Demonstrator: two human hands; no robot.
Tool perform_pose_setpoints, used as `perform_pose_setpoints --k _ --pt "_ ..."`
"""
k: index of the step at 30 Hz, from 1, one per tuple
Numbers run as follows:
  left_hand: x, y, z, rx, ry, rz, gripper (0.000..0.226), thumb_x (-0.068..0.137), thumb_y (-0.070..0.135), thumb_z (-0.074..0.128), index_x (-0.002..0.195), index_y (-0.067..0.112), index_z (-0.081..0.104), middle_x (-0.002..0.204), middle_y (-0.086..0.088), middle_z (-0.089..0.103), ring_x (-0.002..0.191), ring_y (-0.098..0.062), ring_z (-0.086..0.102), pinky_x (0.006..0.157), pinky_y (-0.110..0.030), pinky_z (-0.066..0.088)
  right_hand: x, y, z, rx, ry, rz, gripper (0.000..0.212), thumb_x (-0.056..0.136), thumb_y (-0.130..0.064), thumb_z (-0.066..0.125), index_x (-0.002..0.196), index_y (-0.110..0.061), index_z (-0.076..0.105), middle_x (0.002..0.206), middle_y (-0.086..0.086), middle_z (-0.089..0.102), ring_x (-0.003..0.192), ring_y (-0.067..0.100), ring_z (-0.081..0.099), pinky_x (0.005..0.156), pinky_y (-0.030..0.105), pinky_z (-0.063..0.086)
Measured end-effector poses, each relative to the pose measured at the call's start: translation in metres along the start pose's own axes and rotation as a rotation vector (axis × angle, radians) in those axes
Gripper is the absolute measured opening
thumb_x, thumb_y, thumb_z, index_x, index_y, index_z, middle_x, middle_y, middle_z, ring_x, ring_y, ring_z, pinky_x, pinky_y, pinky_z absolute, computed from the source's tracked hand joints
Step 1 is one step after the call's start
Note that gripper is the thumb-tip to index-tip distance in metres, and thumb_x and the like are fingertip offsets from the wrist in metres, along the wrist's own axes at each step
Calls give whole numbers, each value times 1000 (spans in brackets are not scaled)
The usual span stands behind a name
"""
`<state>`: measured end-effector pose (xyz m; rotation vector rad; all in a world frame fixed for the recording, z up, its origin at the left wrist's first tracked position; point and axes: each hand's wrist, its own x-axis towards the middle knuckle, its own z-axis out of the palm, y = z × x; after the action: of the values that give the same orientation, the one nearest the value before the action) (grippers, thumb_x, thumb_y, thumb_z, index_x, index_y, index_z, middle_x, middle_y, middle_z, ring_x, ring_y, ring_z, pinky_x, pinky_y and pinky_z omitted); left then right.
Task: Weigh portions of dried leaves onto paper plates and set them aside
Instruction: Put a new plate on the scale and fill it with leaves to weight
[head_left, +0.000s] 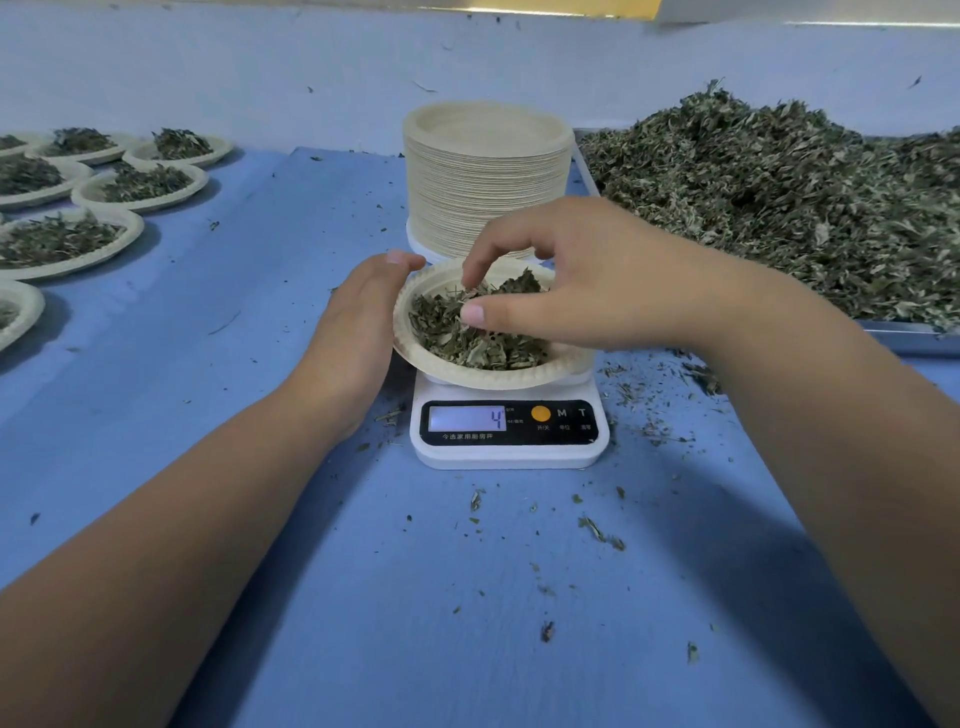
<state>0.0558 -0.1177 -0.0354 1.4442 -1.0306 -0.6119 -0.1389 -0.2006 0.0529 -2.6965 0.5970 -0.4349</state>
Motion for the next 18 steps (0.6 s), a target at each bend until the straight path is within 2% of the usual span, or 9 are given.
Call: perform_pose_setpoints --k 2,4,5,6,8,11,14,17,18 --pt "1 -1 0 -2 5 -1 38 77 67 41 89 53 73 123 7 69 123 -15 61 112 -50 42 1 2 -5 -9 25 7 23 86 -55 70 104 -41 70 105 -31 63 106 -26 44 81 -4 32" --pt "1 -1 0 -2 13 -4 37 76 67 41 89 54 73 123 7 69 123 -15 60 113 -49 41 2 9 -6 -68 97 38 20 89 -51 68 102 -36 71 99 -29 62 95 -27 49 78 -5 32" --pt "1 -1 0 -1 16 -3 37 76 67 41 89 54 73 123 8 69 123 -14 60 113 -49 41 3 16 -7 -100 141 75 20 91 -48 66 102 -32 71 98 -26 64 91 -20 54 82 2 38" --pt "1 -2 0 3 19 -2 36 76 66 41 89 55 73 122 10 69 123 -13 60 113 -49 41 4 23 -7 -139 178 122 22 93 -46 63 103 -28 71 100 -20 66 93 -10 58 87 15 45" --pt "1 -3 0 9 19 -1 36 77 66 41 90 55 73 123 11 68 123 -12 60 113 -48 41 3 44 -9 -273 190 255 29 95 -47 57 106 -22 67 105 -6 68 98 15 61 89 34 50" --pt "1 -3 0 10 12 -15 37 76 67 40 91 55 72 125 12 68 123 -11 59 113 -47 41 0 77 -13 -425 122 550 50 98 -60 44 112 -15 60 107 6 64 98 30 58 84 42 50" --pt "1 -2 0 19 20 -20 37 78 65 40 93 55 72 124 14 67 123 -9 59 113 -46 41 -8 99 -13 -390 70 695 64 99 -68 29 101 -10 58 99 13 63 85 29 56 74 39 43" --pt "1 -3 0 30 28 -17 35 86 59 39 94 54 72 122 16 68 121 -7 60 112 -45 42 -12 102 -9 -308 -139 762 80 98 -72 14 123 -11 58 124 18 59 109 34 56 85 37 35" --pt "1 -3 0 36 28 -13 35 88 57 38 93 54 72 120 17 68 119 -6 60 112 -44 43 -13 101 -8 -287 -194 765 83 97 -72 9 119 -11 61 122 20 59 108 34 56 87 37 33"
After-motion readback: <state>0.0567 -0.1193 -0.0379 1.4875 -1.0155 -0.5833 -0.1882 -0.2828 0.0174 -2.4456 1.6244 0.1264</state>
